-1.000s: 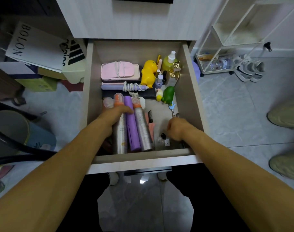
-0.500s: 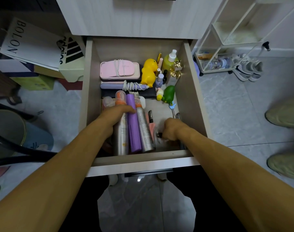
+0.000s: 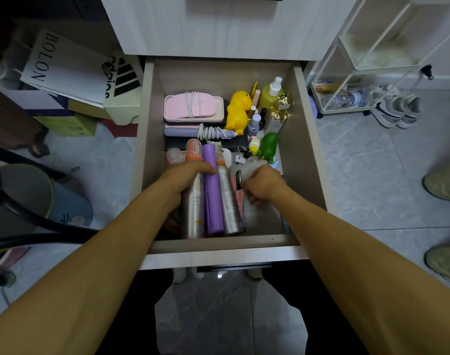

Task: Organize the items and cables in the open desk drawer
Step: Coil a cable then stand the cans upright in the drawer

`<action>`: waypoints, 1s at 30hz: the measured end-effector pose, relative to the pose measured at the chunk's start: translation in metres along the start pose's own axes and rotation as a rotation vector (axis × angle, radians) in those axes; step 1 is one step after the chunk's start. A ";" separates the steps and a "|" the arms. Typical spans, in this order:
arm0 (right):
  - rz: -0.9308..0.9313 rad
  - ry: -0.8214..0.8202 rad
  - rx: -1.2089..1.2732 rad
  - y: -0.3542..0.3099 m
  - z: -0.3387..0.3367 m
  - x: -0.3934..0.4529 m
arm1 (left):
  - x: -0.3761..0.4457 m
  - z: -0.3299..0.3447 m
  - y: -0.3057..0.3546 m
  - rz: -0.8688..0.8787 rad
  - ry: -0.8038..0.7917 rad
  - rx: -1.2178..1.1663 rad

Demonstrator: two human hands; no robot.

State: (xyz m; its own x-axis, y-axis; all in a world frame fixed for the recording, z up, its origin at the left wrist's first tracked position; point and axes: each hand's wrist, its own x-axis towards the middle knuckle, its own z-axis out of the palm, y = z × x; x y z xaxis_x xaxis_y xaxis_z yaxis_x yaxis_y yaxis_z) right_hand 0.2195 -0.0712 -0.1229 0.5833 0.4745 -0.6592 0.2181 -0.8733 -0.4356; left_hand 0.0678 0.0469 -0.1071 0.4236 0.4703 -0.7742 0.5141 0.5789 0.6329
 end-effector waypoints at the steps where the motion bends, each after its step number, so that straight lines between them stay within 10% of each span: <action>1: -0.009 0.004 -0.015 -0.002 0.001 0.001 | 0.000 -0.001 0.001 0.004 0.002 -0.004; 19: -0.129 0.194 -0.775 0.016 -0.017 -0.019 | -0.007 0.013 0.006 0.091 0.035 0.041; 30: -0.165 0.146 -0.751 0.016 -0.019 -0.016 | -0.015 0.034 0.009 0.254 0.080 0.220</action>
State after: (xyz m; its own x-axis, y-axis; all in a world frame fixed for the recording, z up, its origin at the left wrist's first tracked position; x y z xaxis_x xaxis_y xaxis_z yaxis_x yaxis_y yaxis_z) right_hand 0.2285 -0.0953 -0.1074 0.5829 0.6312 -0.5116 0.7517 -0.6580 0.0446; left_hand 0.0917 0.0220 -0.0902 0.5036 0.6366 -0.5841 0.5518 0.2832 0.7844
